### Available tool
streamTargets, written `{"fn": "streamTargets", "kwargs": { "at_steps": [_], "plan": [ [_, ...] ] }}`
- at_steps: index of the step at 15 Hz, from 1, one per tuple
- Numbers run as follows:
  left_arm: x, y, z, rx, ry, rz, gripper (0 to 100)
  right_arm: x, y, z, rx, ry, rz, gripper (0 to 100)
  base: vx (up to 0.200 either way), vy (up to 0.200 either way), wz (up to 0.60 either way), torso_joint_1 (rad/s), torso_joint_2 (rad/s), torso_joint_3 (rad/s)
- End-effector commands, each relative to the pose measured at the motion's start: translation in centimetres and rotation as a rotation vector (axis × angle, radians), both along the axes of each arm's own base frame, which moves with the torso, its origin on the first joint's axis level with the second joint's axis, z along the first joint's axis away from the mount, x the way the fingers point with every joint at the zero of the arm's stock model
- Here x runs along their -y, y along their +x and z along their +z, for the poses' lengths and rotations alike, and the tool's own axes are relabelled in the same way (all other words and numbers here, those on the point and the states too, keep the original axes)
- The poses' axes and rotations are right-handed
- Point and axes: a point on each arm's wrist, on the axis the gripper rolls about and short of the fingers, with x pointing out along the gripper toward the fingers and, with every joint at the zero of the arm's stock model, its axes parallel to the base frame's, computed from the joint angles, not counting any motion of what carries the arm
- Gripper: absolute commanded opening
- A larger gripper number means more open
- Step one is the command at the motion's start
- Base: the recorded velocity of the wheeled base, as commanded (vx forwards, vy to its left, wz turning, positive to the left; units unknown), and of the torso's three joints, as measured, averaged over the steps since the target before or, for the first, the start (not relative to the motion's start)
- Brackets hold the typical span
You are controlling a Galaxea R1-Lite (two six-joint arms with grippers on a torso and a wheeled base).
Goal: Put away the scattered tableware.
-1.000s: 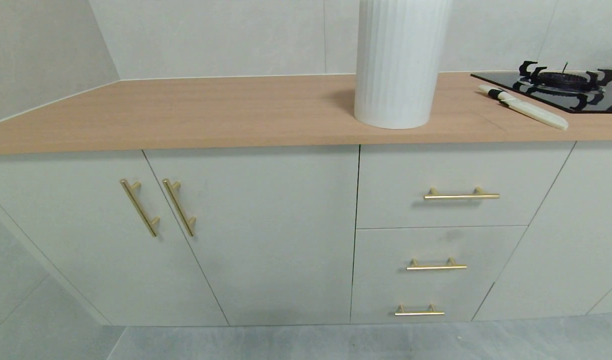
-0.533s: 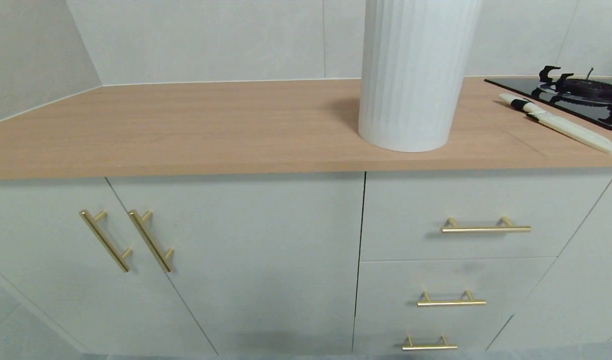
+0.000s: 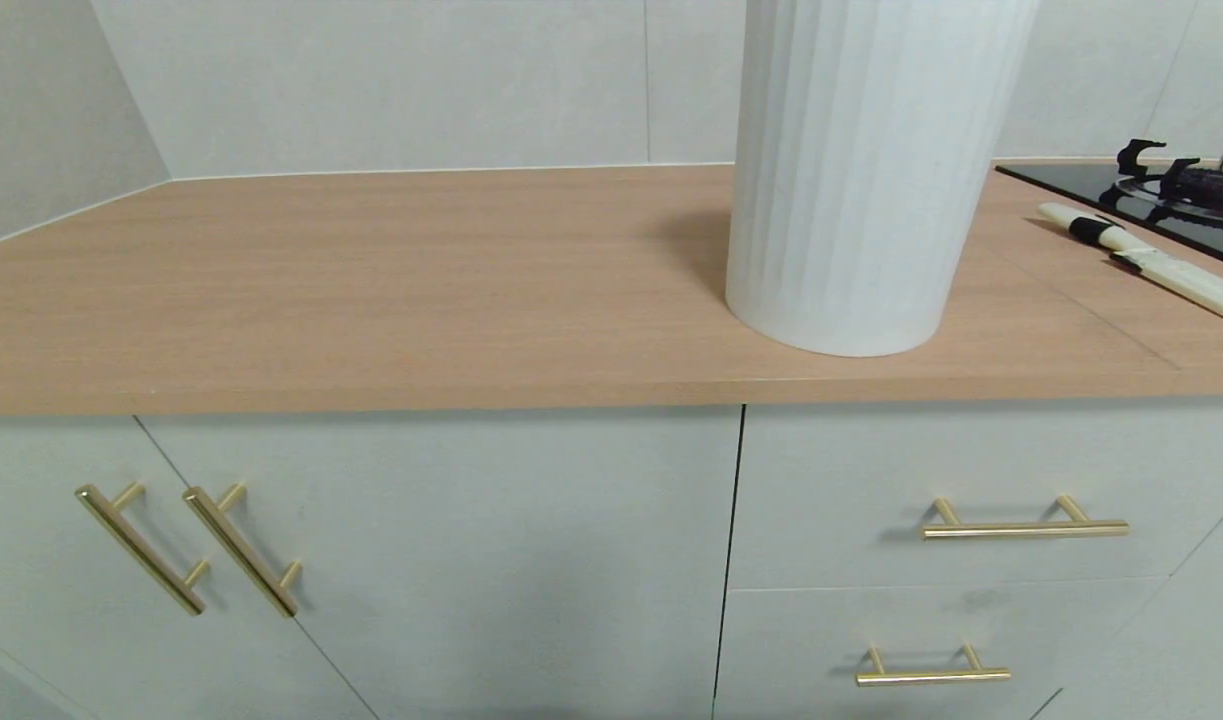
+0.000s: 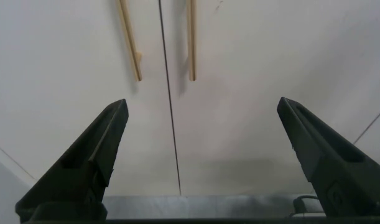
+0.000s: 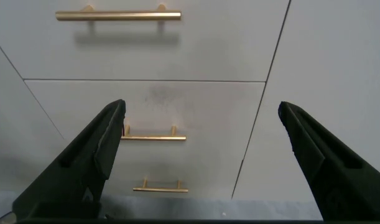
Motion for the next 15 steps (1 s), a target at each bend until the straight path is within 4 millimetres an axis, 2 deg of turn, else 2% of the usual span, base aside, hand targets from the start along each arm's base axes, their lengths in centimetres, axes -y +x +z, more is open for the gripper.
{"fn": "streamTargets", "kwargs": {
  "at_steps": [1,9,15],
  "plan": [
    [0.00,0.00,-0.01,-0.001,-0.001,0.001,100,0.00,0.01,0.00,-0.001,0.000,0.000,100,0.000,0.000,0.00,0.000,0.00,0.000],
    [0.00,0.00,-0.01,-0.001,-0.001,0.001,100,0.00,0.01,0.00,-0.001,0.000,0.000,100,0.000,0.000,0.00,0.000,0.00,0.000],
    [0.00,0.00,-0.01,-0.001,-0.001,0.001,100,0.00,0.01,-0.01,-0.002,0.000,0.000,100,0.000,-0.200,0.00,0.001,0.00,0.003]
  ]
}}
